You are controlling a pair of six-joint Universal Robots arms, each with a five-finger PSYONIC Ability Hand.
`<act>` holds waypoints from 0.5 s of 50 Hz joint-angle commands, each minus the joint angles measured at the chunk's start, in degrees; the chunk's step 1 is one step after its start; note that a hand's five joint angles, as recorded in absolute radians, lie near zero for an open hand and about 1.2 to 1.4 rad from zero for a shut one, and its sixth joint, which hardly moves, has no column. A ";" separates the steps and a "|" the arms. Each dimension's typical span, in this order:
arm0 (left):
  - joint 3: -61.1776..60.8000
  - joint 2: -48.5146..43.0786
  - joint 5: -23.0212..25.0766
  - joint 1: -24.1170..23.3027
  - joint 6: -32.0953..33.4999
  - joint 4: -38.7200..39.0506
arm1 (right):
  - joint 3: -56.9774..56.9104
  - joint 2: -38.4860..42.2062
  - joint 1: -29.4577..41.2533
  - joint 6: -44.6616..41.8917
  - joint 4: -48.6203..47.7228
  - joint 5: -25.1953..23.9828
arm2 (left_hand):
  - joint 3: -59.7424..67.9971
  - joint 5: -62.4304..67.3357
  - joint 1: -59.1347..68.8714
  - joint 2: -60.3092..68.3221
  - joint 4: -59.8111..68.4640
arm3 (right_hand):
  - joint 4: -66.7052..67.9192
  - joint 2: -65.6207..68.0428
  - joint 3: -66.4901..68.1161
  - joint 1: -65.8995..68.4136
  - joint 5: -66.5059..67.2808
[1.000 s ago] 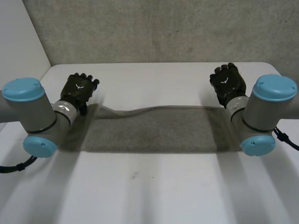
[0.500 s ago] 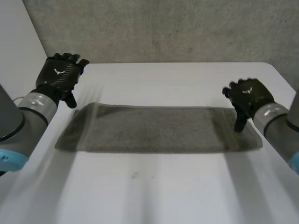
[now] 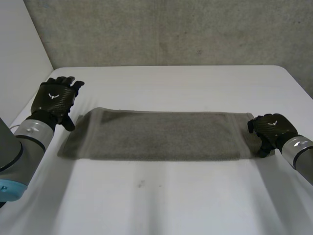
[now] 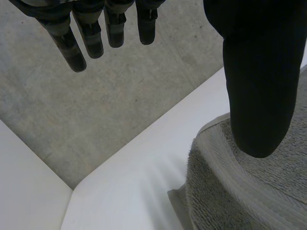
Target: Fold the towel.
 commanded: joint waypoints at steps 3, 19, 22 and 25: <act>-0.38 0.15 0.00 0.02 0.00 -0.16 | -1.63 3.56 -0.34 -0.63 -0.76 0.22 | 0.35 -1.78 -0.32 0.49 0.33 | 21.21 21.20 21.07 26.12 22.70; -1.08 0.41 0.00 -0.15 0.00 -0.07 | -5.85 1.11 -9.12 -15.29 -3.39 14.54 | 0.35 -1.78 -0.32 0.49 0.33 | 46.39 46.37 46.24 51.29 47.88; -1.17 0.59 0.00 -0.15 0.00 -0.07 | -6.29 0.49 -10.97 -17.32 -3.57 14.55 | 0.35 -1.78 -0.32 0.49 0.33 | 46.39 46.37 46.24 51.29 47.88; -1.26 0.59 0.00 -0.15 0.00 -0.16 | -7.25 0.05 -10.19 -16.54 -3.39 13.42 | 0.35 -1.78 -0.32 0.49 0.33 | 46.39 46.37 46.24 51.29 47.88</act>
